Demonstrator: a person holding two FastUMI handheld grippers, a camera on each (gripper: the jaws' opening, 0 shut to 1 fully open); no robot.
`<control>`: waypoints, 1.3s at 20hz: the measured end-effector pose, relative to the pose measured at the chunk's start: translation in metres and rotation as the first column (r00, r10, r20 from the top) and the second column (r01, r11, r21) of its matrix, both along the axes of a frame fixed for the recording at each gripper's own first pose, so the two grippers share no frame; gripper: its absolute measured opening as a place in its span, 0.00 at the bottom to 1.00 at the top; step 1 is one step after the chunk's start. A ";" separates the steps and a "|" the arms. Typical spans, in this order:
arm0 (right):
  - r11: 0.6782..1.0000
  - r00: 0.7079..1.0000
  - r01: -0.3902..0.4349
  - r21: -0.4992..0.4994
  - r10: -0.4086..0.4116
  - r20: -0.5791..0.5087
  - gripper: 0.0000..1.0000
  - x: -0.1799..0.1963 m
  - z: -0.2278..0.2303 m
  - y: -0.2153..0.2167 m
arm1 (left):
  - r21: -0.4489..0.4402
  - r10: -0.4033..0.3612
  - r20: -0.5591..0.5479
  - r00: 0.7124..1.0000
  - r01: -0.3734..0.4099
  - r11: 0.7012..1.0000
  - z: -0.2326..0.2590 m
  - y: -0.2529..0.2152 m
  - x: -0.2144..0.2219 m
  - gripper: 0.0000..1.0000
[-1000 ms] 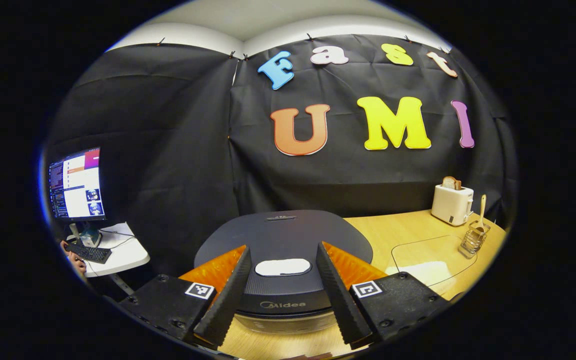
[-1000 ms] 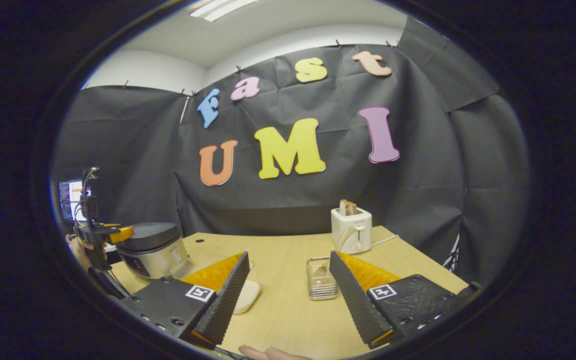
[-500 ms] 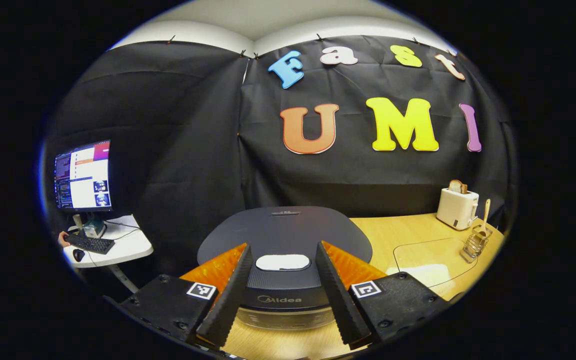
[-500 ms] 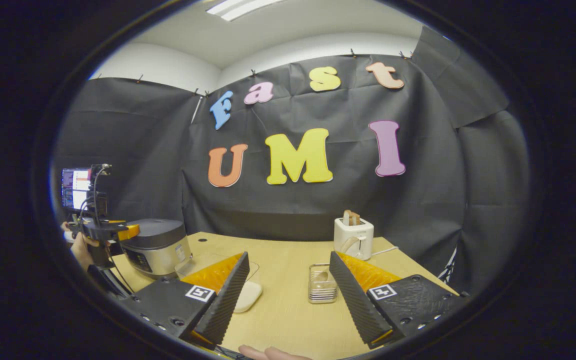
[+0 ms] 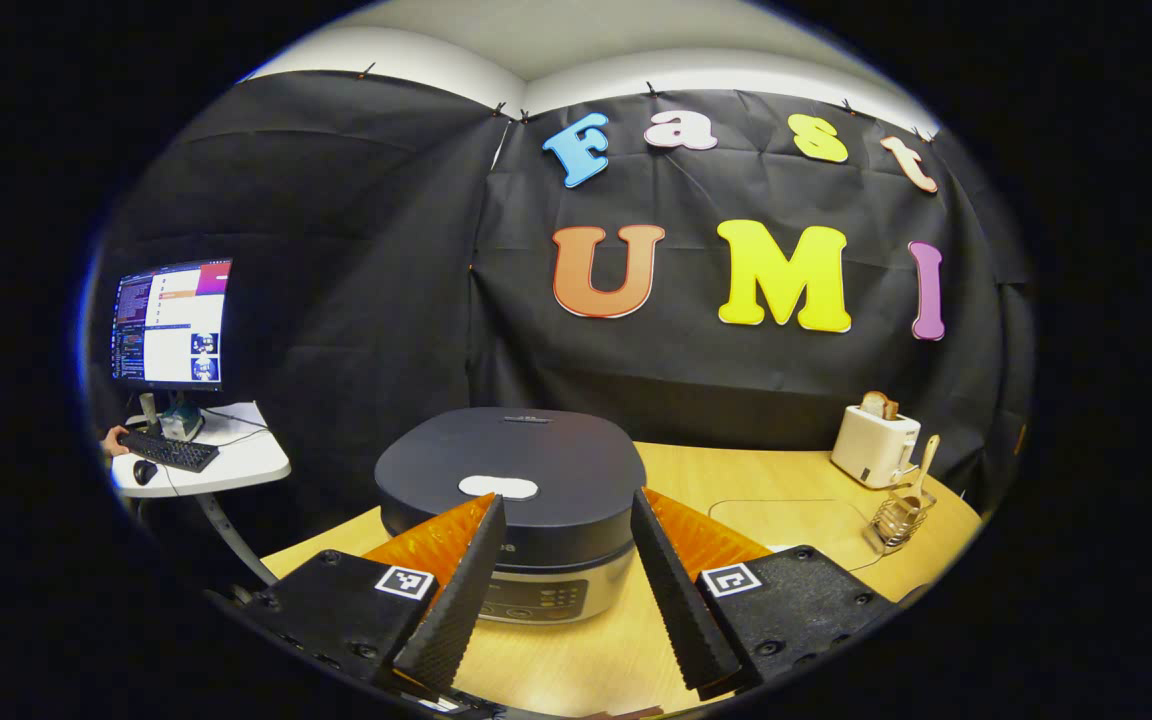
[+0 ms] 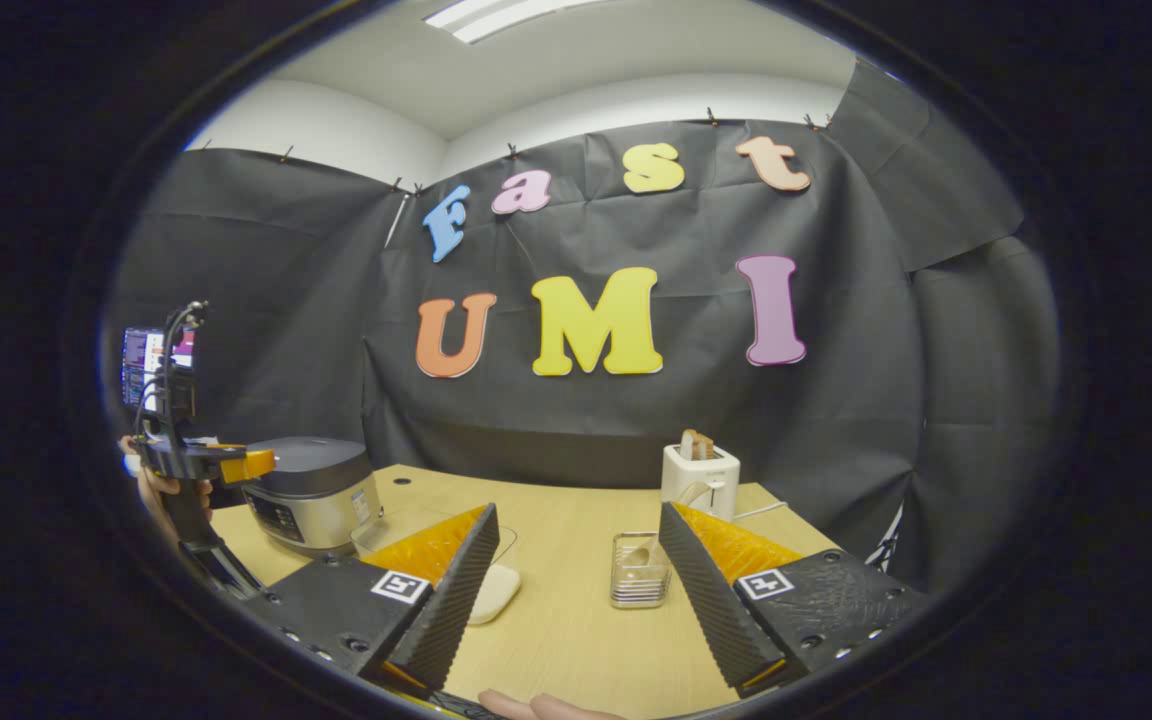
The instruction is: Close the left gripper, press the button to open the rice cooker; take a wooden spoon from the chopstick holder with the right hand, scoop a spoonful of rice and pour it into the rice cooker, then put the wooden spoon back into the chopstick holder.
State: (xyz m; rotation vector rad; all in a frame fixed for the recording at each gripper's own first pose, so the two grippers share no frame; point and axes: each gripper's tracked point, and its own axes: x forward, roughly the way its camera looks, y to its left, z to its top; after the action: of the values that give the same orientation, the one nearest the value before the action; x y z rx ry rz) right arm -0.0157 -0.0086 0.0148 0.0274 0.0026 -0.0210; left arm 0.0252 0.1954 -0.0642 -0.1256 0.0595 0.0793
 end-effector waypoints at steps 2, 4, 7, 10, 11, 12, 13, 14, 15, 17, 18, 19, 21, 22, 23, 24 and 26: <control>1.000 1.000 0.010 0.004 -0.010 0.002 0.91 -0.003 0.001 0.002 | -0.010 -0.043 -0.012 0.999 0.043 0.999 0.003 -0.026 -0.010 0.82; 1.000 1.000 0.015 -0.006 -0.015 -0.001 0.92 -0.005 0.000 0.003 | -0.014 -0.091 -0.012 0.996 0.091 0.996 0.005 -0.052 -0.022 0.83; 0.998 0.999 0.052 -0.039 -0.051 0.009 0.91 -0.004 0.003 -0.001 | 0.014 -0.162 0.016 0.987 0.161 0.987 0.017 -0.093 -0.040 0.83; 0.997 0.998 0.063 -0.032 -0.063 0.003 0.92 -0.006 0.000 -0.001 | 0.068 -0.199 0.070 0.977 0.194 0.979 0.032 -0.122 -0.059 0.83; 0.998 0.998 0.064 -0.029 -0.064 -0.004 0.95 -0.006 -0.003 0.000 | 0.086 -0.221 0.079 0.972 0.214 0.973 0.034 -0.133 -0.066 0.83; 0.998 0.998 0.061 -0.027 -0.062 -0.012 0.96 -0.006 -0.005 0.001 | 0.101 -0.233 0.090 0.968 0.223 0.969 0.037 -0.142 -0.072 0.83; 0.998 0.998 0.059 -0.024 -0.060 -0.021 1.00 -0.004 -0.007 0.001 | 0.108 -0.232 0.100 0.968 0.222 0.969 0.038 -0.146 -0.077 0.83; 0.998 0.998 0.059 -0.021 -0.060 -0.029 0.96 -0.004 -0.010 -0.001 | 0.109 -0.235 0.100 0.967 0.224 0.968 0.036 -0.152 -0.080 0.84; 0.998 0.997 0.060 -0.024 -0.061 -0.038 0.97 -0.002 -0.013 -0.003 | 0.110 -0.244 0.096 0.965 0.234 0.966 0.033 -0.161 -0.082 0.84; 0.997 0.996 0.073 -0.035 -0.074 -0.051 0.98 -0.001 -0.017 -0.009 | 0.111 -0.284 0.090 0.955 0.274 0.955 0.029 -0.183 -0.082 0.86; 0.996 0.995 0.080 -0.043 -0.083 -0.054 0.96 0.001 -0.018 -0.013 | 0.107 -0.281 0.089 0.956 0.271 0.957 0.028 -0.186 -0.081 0.88; 0.995 0.994 0.089 -0.053 -0.092 -0.051 0.98 0.001 -0.017 -0.016 | 0.097 -0.269 0.091 0.959 0.260 0.961 0.025 -0.184 -0.081 0.92; 0.994 0.994 0.096 -0.061 -0.099 -0.041 0.98 0.001 -0.014 -0.016 | 0.080 -0.259 0.080 0.963 0.253 0.964 0.021 -0.182 -0.077 0.96; 0.994 0.995 0.089 -0.058 -0.092 -0.041 0.96 0.000 -0.016 -0.014 | 0.076 -0.253 0.080 0.964 0.247 0.966 0.021 -0.181 -0.076 0.97; 0.995 0.996 0.078 -0.057 -0.081 -0.043 0.96 0.000 -0.015 -0.011 | 0.075 -0.239 0.081 0.968 0.234 0.969 0.021 -0.177 -0.075 0.93; 0.996 0.997 0.068 -0.056 -0.071 -0.043 0.98 0.002 -0.016 -0.010 | 0.077 -0.227 0.090 0.970 0.220 0.972 0.023 -0.172 -0.074 0.98; 0.997 0.997 0.059 -0.056 -0.061 -0.036 0.98 0.001 -0.015 -0.009 | 0.094 -0.200 0.108 0.974 0.191 0.977 0.026 -0.163 -0.072 0.98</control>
State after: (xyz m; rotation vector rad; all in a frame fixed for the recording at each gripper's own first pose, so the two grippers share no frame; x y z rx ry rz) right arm -0.0143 -0.0173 0.0000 -0.0281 0.0393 -0.0813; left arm -0.0470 0.0324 -0.0386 -0.0408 -0.0486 -0.1226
